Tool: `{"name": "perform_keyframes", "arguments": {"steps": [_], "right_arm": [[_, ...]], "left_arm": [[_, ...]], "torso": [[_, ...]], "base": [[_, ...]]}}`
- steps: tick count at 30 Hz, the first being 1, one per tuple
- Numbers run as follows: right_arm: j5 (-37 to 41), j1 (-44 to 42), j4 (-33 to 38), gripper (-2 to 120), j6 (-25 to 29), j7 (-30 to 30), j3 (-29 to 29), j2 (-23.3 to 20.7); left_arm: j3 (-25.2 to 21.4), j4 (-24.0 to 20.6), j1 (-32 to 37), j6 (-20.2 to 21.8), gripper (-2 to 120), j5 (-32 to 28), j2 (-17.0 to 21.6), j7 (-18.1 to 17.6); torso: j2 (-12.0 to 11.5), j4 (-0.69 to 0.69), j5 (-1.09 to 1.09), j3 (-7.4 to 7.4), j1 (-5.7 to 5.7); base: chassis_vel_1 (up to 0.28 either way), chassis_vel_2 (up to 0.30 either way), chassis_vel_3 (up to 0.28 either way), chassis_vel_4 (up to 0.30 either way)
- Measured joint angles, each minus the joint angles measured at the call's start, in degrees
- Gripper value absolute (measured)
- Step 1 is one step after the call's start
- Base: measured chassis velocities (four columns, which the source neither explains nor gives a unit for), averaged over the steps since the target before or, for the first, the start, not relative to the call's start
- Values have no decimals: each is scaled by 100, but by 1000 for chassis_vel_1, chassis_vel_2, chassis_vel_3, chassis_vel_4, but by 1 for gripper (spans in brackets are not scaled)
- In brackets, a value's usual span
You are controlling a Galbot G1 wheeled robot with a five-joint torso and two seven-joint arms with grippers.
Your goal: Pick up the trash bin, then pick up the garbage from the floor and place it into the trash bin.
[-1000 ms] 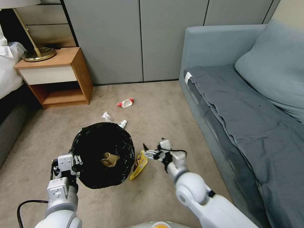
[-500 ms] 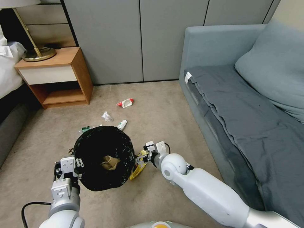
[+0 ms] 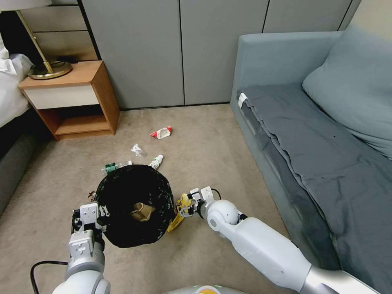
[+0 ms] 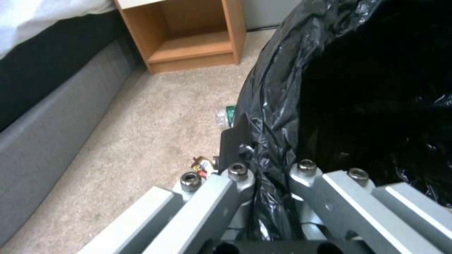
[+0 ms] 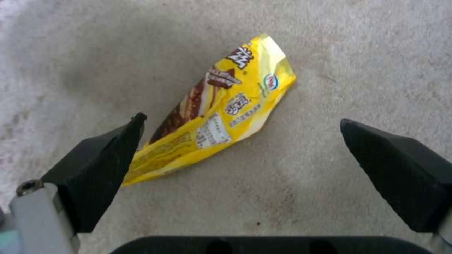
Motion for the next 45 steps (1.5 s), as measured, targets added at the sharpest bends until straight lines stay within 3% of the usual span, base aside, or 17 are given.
{"name": "perform_keyframes", "arguments": {"steps": [1,16,45], "right_arm": [[-215,47,-357,100,172,-142,43,123],[-1168,266,-1738,100,775,-819,131,595],[-1875,594,-2862,100,1723,-1406,162,1235]], "left_arm": [[3,0,23,0,1,19,-12,-2],[11,-9,87,-6,1,88,-57,-4],[92,-15,118,-14,1,206,-122,-7]], "torso": [[0,0,0,0,0],[0,0,0,0,0],[0,0,0,0,0]], "base": [[0,0,0,0],[0,0,0,0],[0,0,0,0]]}}
